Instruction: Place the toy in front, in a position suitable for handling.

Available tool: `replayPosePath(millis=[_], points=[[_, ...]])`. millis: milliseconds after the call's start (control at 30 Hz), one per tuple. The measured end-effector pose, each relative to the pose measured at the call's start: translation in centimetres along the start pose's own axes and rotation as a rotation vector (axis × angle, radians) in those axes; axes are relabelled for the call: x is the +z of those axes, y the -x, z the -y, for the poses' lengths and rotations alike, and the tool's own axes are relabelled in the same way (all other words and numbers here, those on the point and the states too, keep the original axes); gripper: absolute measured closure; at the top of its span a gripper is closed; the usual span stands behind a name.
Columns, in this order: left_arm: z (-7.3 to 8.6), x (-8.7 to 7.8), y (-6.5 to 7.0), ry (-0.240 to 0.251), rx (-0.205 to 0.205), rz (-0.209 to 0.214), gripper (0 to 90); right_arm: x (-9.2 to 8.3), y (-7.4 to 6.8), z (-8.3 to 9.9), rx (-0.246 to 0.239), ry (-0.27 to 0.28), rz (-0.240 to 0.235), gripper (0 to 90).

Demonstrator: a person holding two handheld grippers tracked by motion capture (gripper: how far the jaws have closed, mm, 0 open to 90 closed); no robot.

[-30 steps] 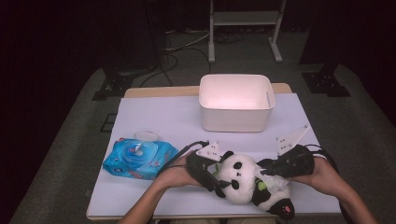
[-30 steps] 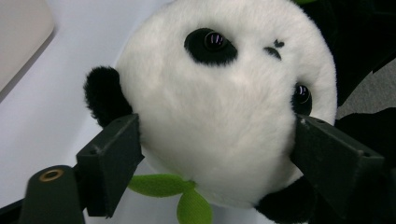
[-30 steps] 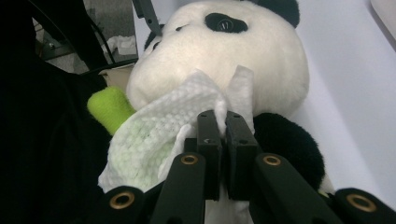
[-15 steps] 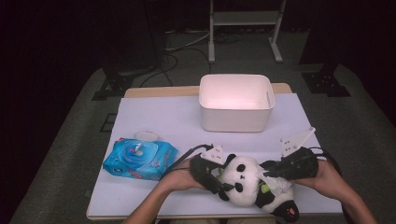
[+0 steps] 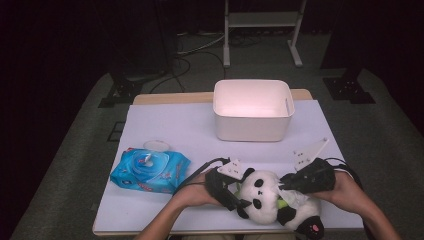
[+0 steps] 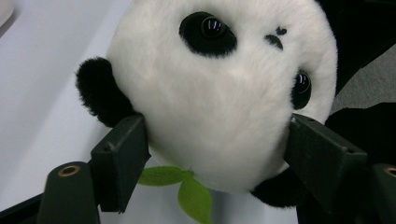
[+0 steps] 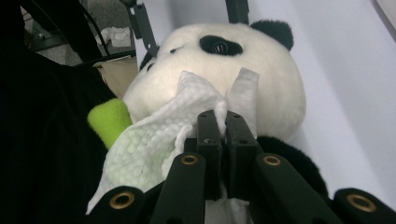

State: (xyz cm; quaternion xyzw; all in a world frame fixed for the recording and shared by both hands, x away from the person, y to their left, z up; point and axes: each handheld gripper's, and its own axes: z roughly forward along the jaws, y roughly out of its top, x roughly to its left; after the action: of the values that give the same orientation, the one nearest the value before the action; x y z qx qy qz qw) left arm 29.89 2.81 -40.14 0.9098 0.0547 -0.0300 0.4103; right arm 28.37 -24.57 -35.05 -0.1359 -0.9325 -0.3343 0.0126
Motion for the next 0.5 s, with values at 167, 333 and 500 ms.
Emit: replayPosePath(millis=[167, 333, 500], points=[[0.0, -0.3, -0.2, -0.012, -0.017, 0.006, 17.0, -0.4, 0.0, 1.1, 0.015, 0.026, -0.004, 85.5], [-0.2, 0.2, -0.5, -0.010, -0.047, 0.032, 14.4, -0.5, -0.2, 1.4, 0.013, 0.030, -0.012, 85.6], [-0.5, 1.2, -0.8, -0.030, -0.057, 0.071, 12.6, -0.4, -0.3, 1.5, 0.005, 0.031, -0.022, 85.6]])
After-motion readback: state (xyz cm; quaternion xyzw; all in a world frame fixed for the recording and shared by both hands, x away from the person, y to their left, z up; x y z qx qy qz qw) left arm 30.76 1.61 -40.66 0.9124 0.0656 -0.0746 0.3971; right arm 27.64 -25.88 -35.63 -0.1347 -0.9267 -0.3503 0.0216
